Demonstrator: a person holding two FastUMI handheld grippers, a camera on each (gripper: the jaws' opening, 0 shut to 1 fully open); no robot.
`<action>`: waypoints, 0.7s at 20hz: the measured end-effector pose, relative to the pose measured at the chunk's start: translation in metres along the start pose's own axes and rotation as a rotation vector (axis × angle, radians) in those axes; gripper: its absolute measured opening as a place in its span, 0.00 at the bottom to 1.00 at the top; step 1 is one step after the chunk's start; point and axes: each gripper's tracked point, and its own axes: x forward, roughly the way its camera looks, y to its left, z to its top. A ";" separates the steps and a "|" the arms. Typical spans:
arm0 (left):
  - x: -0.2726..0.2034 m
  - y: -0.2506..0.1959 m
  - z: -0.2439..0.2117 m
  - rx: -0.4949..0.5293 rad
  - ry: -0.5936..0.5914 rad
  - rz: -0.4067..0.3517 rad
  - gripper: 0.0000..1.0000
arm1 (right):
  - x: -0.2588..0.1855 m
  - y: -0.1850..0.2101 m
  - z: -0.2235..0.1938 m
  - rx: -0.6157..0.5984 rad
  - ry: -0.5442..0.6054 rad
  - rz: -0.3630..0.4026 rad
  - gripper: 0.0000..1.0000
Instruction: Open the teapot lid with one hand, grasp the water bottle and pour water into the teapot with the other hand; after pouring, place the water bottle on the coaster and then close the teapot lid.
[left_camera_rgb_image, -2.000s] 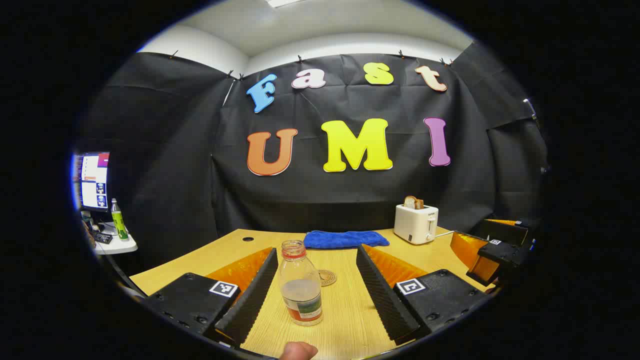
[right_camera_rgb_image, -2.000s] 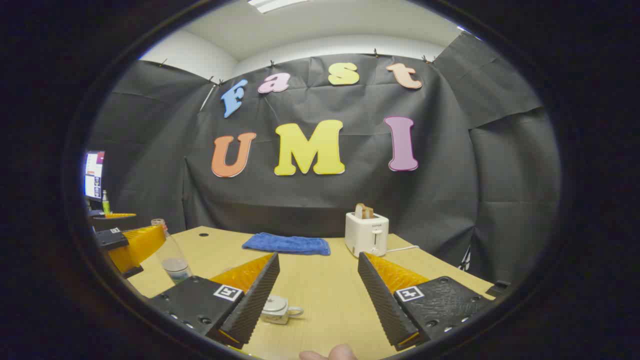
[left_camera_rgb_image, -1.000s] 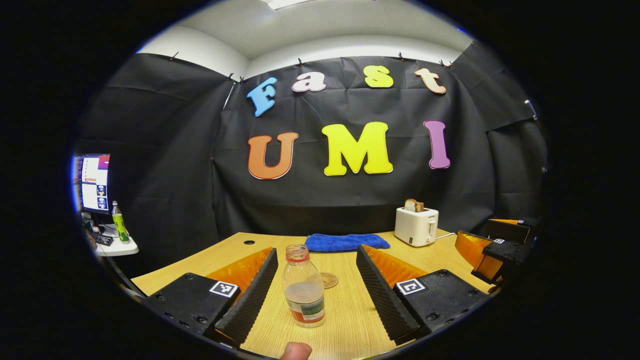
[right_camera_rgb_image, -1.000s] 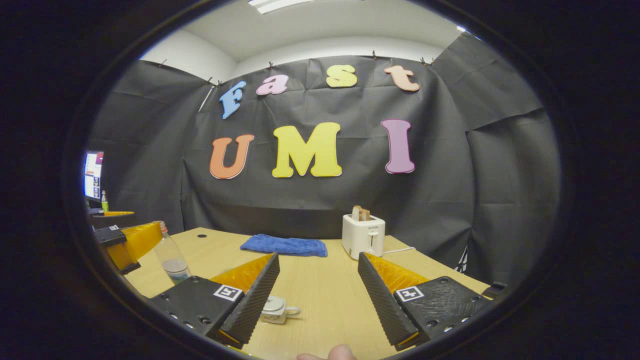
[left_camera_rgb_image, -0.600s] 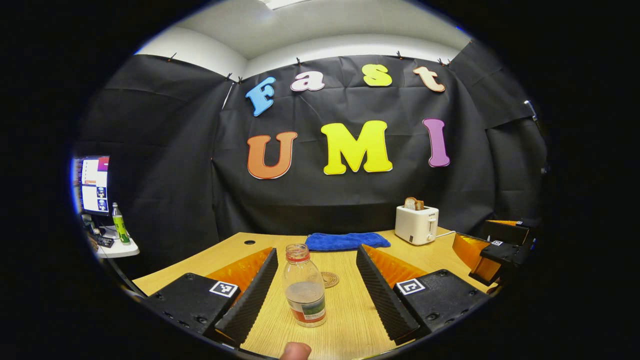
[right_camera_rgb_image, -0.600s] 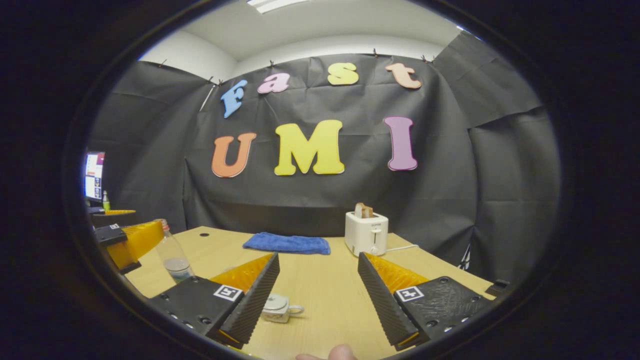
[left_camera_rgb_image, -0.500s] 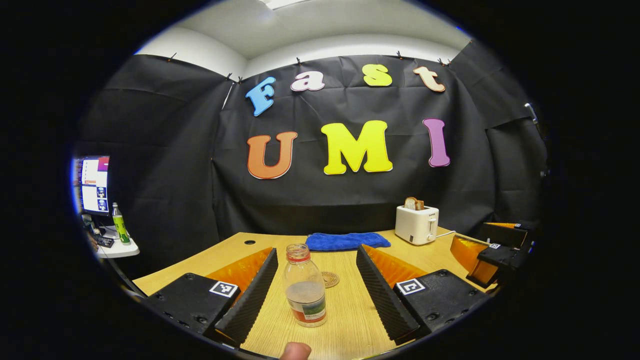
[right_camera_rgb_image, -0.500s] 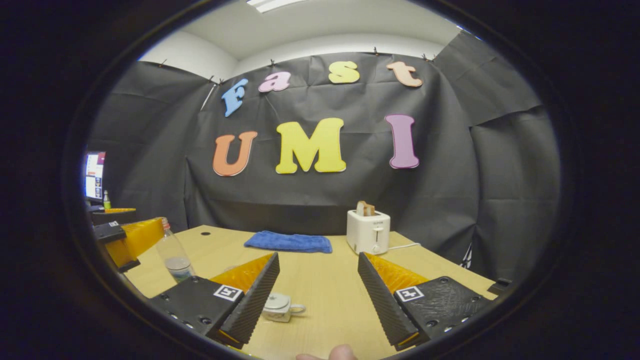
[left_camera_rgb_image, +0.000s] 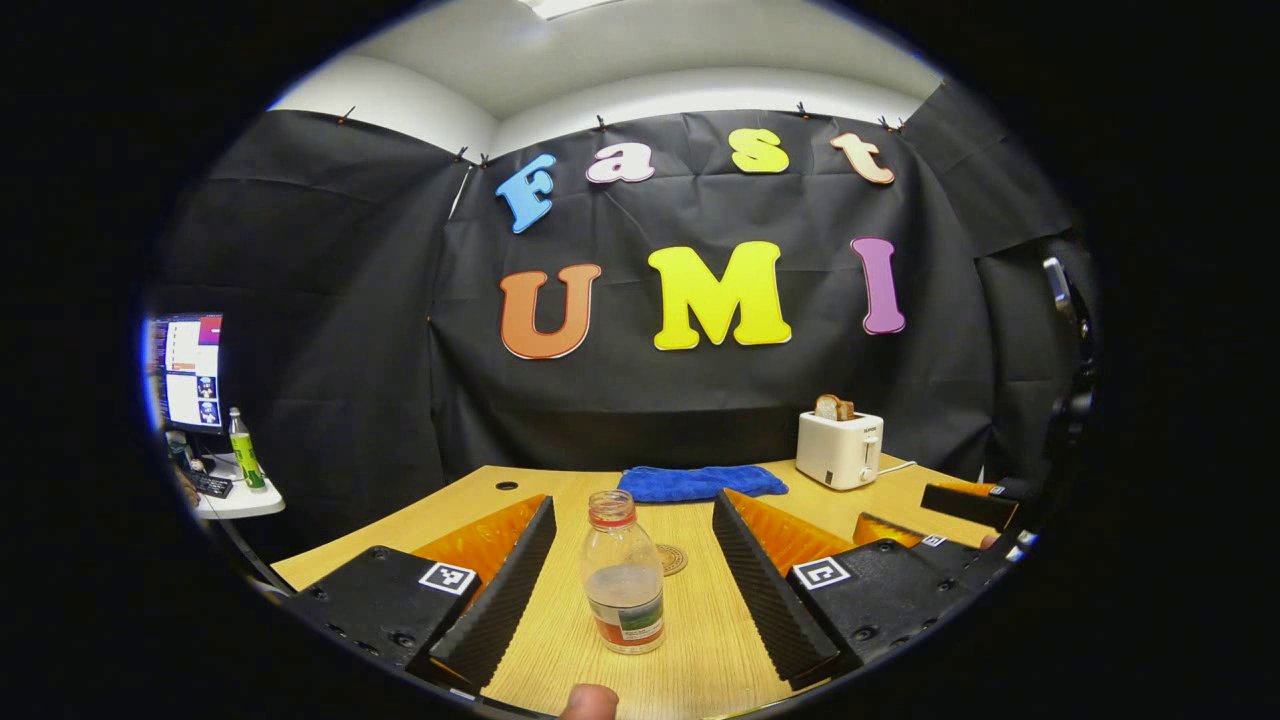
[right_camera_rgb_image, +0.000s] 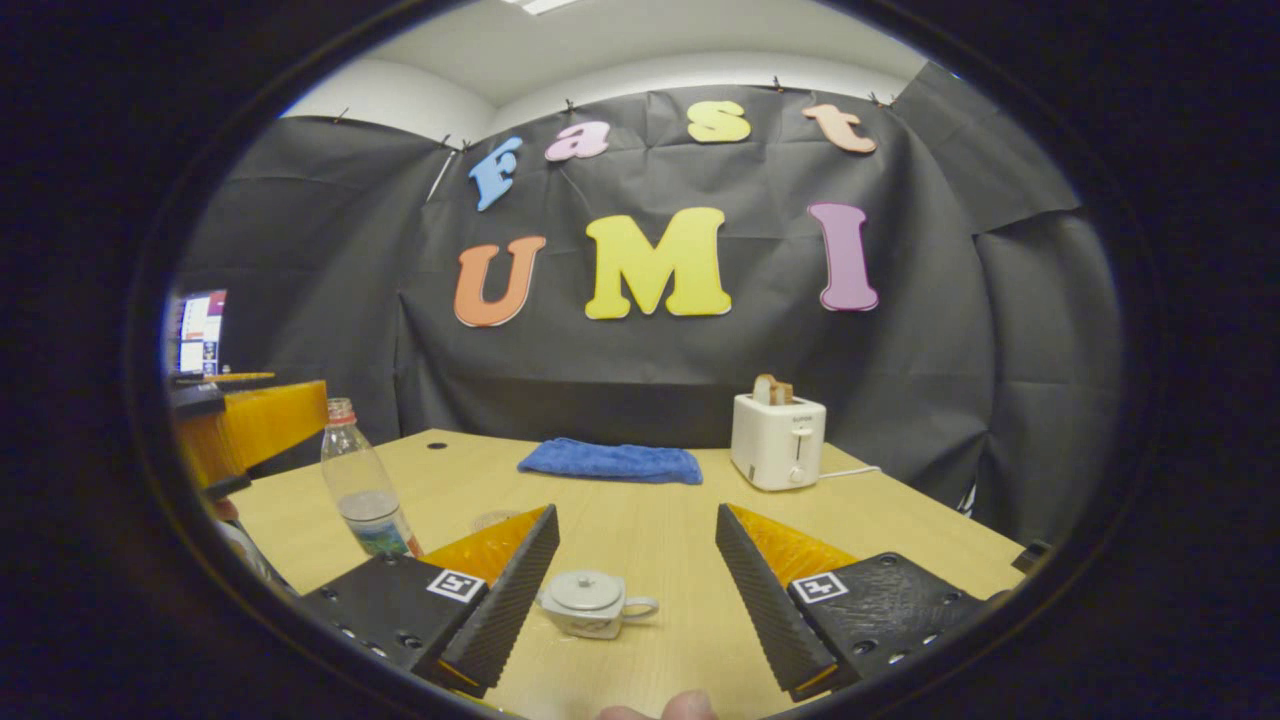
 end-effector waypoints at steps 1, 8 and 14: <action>0.000 0.001 0.000 -0.004 0.000 0.002 0.99 | 0.005 0.003 -0.005 -0.001 0.010 0.004 0.97; 0.001 0.011 0.000 -0.005 0.011 0.011 0.99 | 0.038 0.019 -0.040 -0.019 0.085 0.008 0.97; 0.003 0.019 -0.001 -0.011 0.013 0.025 0.99 | 0.055 0.020 -0.060 -0.022 0.129 -0.002 0.89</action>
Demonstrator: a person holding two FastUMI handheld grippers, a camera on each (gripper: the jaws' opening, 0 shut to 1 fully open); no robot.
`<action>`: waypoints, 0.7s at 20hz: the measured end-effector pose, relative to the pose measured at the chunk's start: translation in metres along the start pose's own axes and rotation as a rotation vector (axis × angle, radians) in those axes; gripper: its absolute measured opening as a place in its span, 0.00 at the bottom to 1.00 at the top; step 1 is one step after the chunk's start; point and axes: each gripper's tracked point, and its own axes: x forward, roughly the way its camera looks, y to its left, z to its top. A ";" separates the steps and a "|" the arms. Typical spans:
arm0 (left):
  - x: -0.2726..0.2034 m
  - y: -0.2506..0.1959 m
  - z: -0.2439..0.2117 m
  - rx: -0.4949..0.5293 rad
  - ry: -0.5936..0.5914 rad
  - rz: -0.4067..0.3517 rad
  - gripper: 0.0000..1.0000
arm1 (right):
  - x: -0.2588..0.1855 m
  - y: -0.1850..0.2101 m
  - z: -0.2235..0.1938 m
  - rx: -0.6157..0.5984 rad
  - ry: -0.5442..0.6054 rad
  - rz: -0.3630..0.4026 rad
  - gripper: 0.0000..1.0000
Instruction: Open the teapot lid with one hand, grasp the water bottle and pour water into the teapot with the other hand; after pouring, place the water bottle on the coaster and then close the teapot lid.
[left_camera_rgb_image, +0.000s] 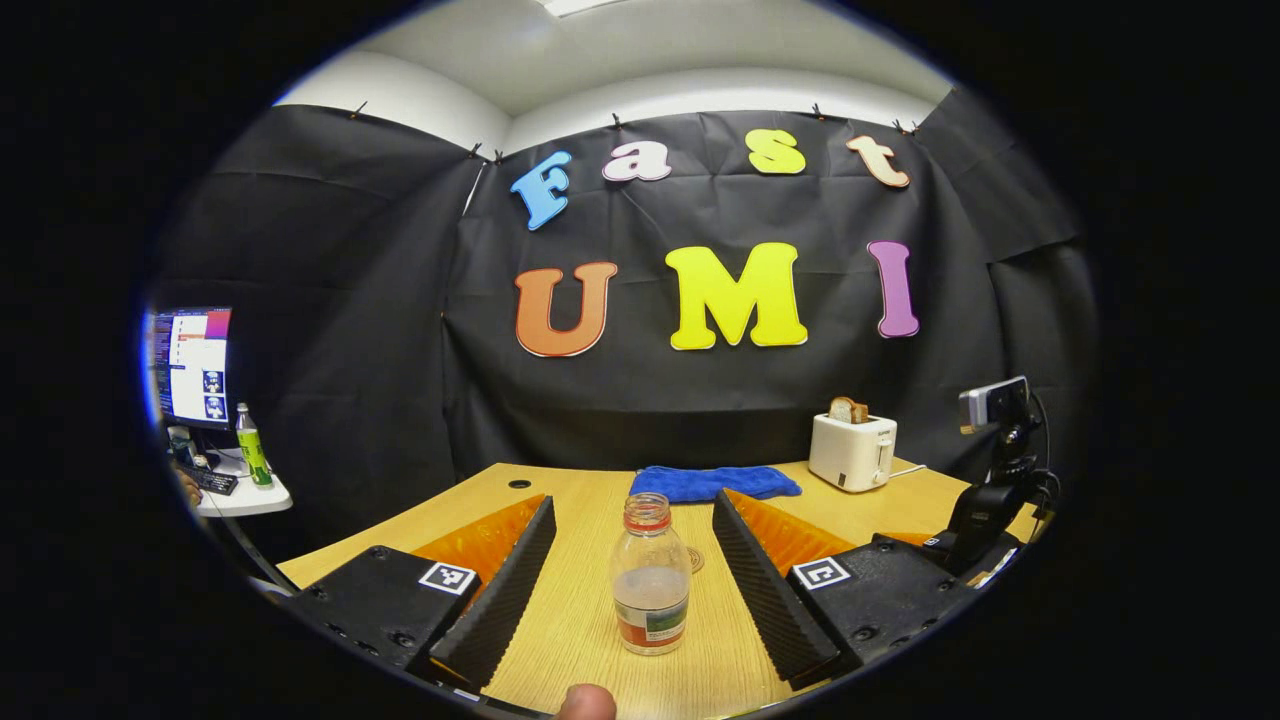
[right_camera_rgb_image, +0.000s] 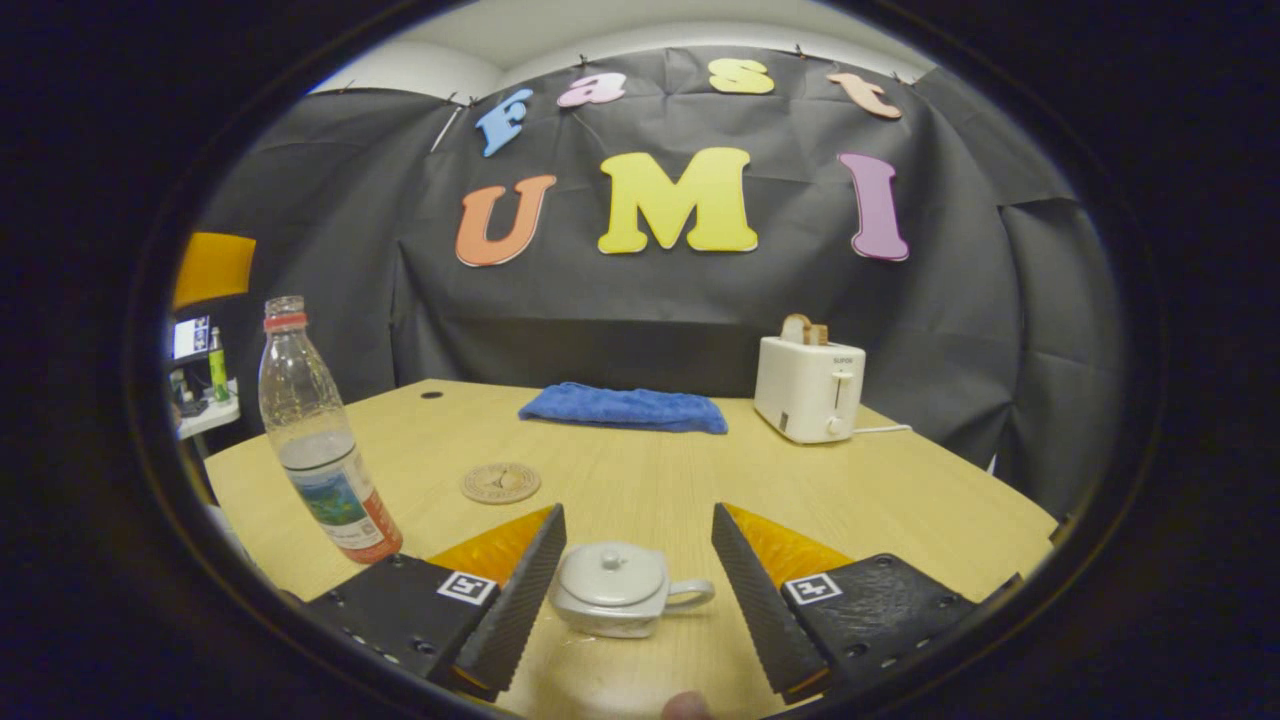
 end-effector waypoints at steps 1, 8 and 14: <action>0.000 0.001 0.000 -0.001 0.001 0.001 0.99 | 0.002 0.001 -0.002 -0.003 0.007 0.003 0.85; 0.001 0.005 -0.001 -0.001 0.009 0.009 0.99 | 0.011 0.010 -0.006 -0.045 0.020 0.009 0.42; 0.001 0.008 -0.002 -0.003 0.015 0.016 0.99 | 0.014 0.012 -0.009 -0.065 0.032 0.017 0.02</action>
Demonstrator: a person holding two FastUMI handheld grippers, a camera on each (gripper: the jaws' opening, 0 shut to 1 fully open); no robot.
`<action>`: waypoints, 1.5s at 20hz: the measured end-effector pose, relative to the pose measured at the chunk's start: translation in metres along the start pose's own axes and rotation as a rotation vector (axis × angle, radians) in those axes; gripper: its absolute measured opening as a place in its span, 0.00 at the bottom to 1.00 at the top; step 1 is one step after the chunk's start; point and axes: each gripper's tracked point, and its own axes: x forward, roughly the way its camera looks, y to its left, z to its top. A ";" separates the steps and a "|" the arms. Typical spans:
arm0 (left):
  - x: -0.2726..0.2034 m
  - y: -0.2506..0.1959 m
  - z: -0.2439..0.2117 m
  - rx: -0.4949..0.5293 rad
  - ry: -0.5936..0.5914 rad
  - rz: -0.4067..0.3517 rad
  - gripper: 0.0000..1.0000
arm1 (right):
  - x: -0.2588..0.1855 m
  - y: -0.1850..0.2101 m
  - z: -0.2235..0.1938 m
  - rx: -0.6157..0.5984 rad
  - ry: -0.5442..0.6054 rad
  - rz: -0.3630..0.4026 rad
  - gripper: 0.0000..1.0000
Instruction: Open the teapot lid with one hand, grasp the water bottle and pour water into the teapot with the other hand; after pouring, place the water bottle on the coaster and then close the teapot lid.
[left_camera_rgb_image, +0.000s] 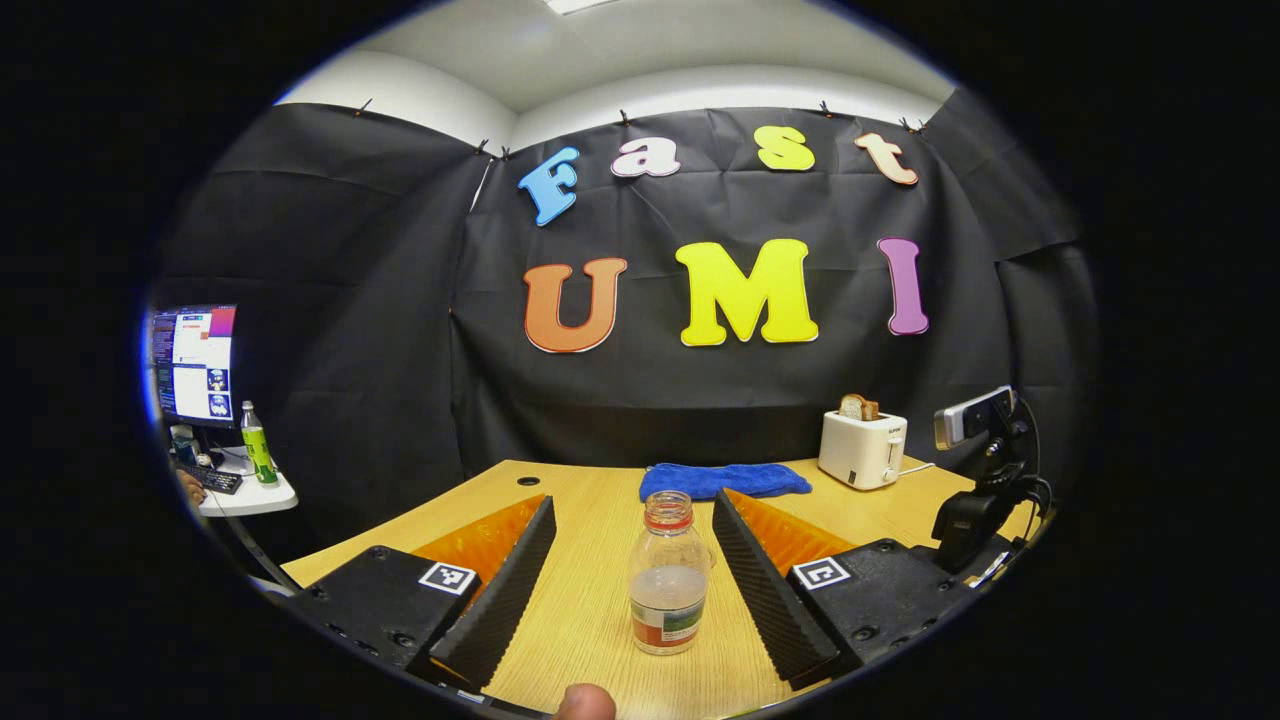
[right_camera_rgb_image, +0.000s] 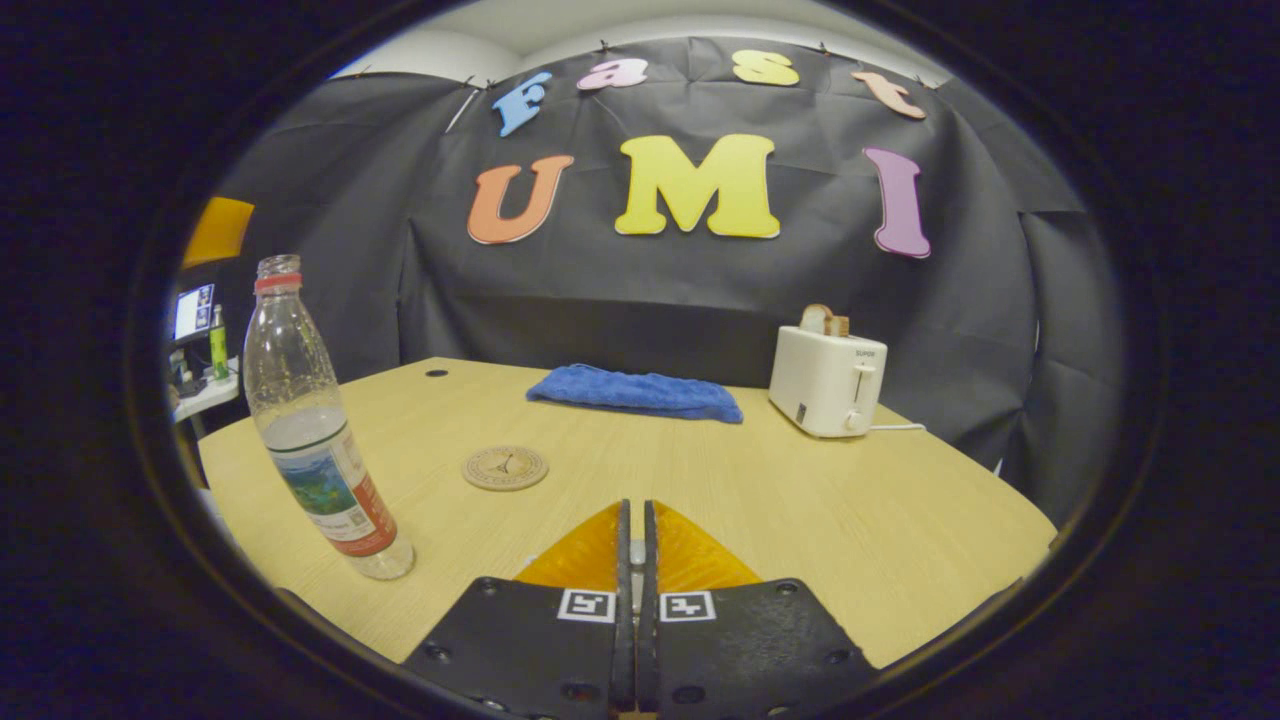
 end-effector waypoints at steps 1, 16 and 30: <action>0.000 0.000 0.001 0.000 0.000 0.000 0.99 | 0.000 0.000 0.000 -0.009 0.000 0.002 0.02; -0.017 -0.012 -0.070 -0.016 0.134 -0.108 0.99 | -0.014 -0.005 0.037 0.062 -0.064 0.098 0.02; 0.027 -0.028 -0.141 -0.063 0.269 -0.131 0.99 | -0.034 -0.043 0.048 0.048 -0.100 0.044 0.00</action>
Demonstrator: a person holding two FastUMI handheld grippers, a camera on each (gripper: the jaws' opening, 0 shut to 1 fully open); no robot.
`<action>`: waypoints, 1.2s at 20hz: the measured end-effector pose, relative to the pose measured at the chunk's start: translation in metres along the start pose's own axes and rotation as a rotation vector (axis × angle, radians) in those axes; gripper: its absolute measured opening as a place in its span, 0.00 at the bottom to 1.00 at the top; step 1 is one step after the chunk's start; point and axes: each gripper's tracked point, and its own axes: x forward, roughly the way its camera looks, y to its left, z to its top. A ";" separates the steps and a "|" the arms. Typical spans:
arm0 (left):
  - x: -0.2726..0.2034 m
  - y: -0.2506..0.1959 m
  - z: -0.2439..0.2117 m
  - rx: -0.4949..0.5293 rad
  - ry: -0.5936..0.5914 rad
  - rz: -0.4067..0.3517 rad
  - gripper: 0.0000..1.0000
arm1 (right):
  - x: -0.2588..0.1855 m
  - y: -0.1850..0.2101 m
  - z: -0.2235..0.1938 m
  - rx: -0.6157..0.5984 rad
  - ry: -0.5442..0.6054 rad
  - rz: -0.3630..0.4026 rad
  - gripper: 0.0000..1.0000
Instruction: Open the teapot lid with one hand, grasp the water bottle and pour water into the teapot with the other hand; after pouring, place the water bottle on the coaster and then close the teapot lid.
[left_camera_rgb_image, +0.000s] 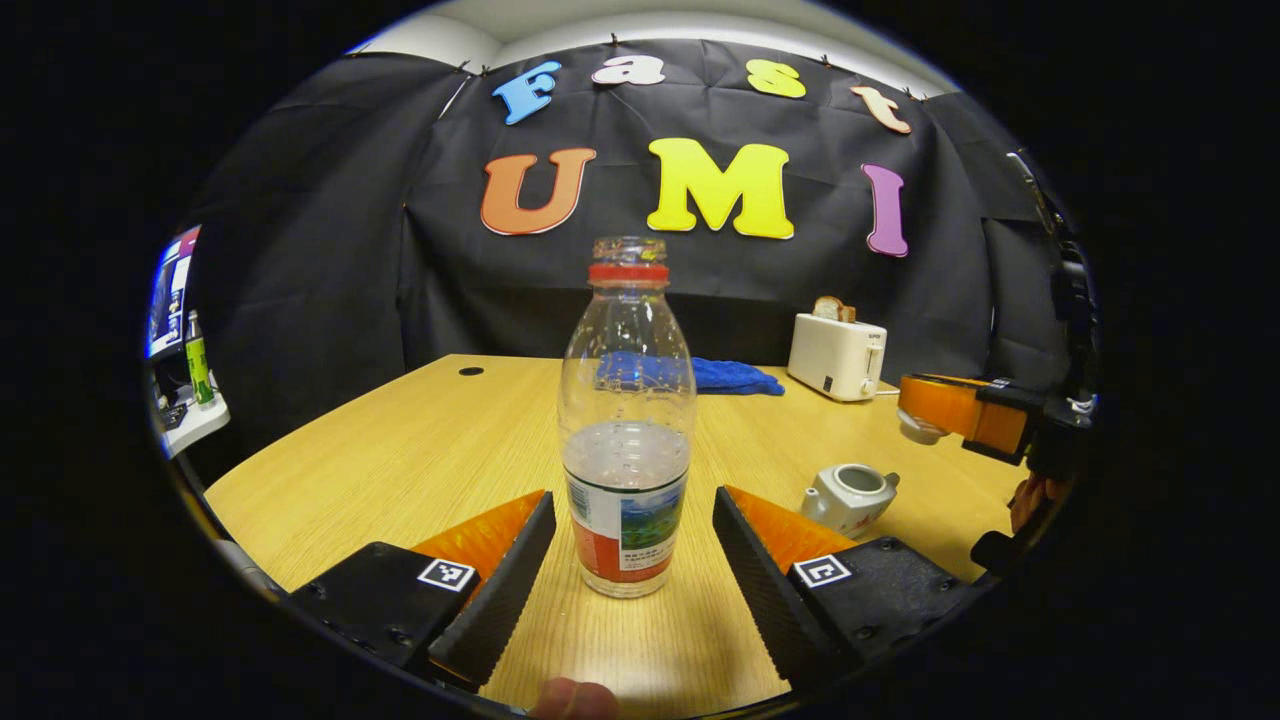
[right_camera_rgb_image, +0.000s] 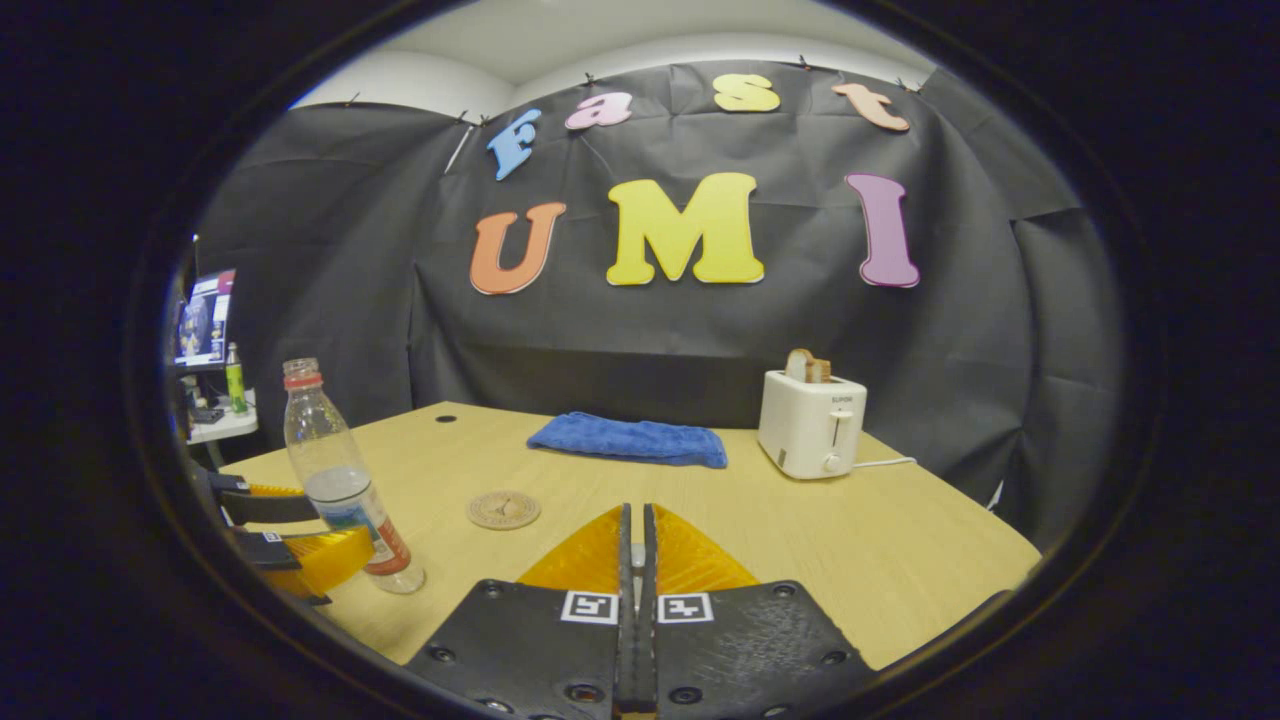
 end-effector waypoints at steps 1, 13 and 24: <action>0.002 0.002 -0.002 -0.005 0.007 0.007 0.99 | 0.000 -0.001 0.000 0.000 0.002 -0.002 0.00; 0.017 0.006 -0.019 0.008 0.047 0.024 0.88 | -0.009 -0.022 0.000 0.016 -0.002 -0.027 0.00; 0.012 0.021 0.012 0.345 0.066 0.130 0.75 | -0.021 -0.059 0.000 0.069 -0.010 -0.041 0.00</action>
